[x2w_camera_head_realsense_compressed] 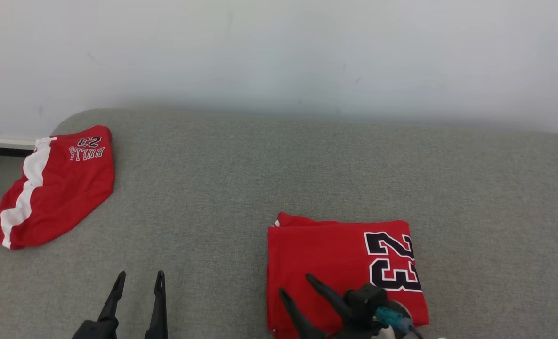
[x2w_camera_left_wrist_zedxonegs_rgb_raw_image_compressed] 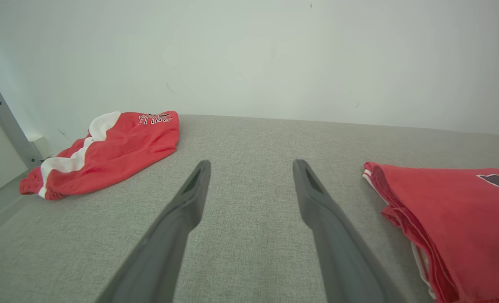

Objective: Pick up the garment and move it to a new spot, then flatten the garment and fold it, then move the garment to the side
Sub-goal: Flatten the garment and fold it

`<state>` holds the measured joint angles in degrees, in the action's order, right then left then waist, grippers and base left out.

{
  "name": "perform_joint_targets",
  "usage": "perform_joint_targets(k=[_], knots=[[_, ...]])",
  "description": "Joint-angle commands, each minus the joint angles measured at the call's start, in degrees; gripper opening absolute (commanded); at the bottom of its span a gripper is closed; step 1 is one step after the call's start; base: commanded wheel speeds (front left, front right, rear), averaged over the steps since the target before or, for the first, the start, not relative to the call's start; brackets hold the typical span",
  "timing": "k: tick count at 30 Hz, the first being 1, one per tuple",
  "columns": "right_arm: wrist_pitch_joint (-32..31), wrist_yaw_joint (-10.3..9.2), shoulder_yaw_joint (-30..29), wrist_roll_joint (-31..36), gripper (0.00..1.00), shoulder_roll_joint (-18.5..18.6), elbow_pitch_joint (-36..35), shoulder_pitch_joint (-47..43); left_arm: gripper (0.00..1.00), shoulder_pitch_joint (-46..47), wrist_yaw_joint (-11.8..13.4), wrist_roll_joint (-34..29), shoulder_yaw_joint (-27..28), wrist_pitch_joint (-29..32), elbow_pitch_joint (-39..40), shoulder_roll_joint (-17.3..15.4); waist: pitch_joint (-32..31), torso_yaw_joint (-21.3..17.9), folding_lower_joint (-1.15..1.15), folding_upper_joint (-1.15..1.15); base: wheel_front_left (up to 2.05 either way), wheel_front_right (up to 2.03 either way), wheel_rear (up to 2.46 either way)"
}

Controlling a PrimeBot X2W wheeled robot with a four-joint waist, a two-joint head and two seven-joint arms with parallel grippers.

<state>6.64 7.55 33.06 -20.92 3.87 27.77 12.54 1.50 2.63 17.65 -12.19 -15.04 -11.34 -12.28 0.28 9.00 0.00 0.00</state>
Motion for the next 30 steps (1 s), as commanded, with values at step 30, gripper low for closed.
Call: perform_joint_targets(k=[30], knots=[[8.4, -0.14, -33.0, 8.7, 1.0, -0.5, -14.0, -13.9, 1.0, -6.8, 2.4, -1.8, 3.4, -0.2, 3.9, -1.2, -3.3, -10.5, 0.0, 0.0, 0.0, 0.0, 0.0]])
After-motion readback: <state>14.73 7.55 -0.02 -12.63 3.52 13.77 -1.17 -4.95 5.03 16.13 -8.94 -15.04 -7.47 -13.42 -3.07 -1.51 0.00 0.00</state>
